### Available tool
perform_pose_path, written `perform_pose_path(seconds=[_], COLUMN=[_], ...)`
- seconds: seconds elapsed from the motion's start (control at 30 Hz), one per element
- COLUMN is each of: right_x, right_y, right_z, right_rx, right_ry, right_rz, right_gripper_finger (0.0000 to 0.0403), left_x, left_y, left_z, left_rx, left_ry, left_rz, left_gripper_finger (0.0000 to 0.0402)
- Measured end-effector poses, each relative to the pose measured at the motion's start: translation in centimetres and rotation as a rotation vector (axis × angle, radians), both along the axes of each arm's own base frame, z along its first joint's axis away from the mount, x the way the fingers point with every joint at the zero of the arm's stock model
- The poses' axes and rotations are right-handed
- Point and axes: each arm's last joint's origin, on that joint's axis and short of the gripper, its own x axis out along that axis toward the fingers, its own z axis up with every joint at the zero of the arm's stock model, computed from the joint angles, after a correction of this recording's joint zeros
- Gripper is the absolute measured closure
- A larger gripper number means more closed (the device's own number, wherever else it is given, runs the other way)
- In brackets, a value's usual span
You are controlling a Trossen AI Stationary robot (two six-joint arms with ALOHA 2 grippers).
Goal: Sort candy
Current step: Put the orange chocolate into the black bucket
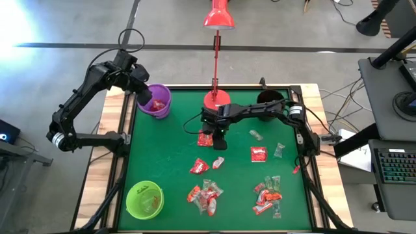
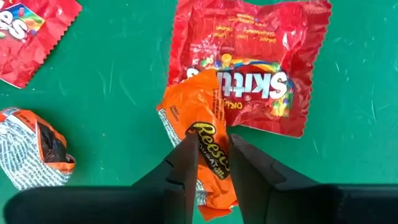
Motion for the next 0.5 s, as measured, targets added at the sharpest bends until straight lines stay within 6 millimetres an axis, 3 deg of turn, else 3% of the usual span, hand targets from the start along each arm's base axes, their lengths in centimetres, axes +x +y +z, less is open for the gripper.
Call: perform_pose_path(seconds=[0.5], right_x=[-0.9], right_y=[-1.2], right_z=[-1.5], right_rx=[0.044], right_ry=[0.019], right_rz=[-0.130], right_gripper_finger=[0.0392], left_x=[0.2], left_y=[0.3], left_z=[0.2], left_rx=[0.036], left_ry=[-0.023], left_rz=[0.000], left_gripper_finger=[0.0261])
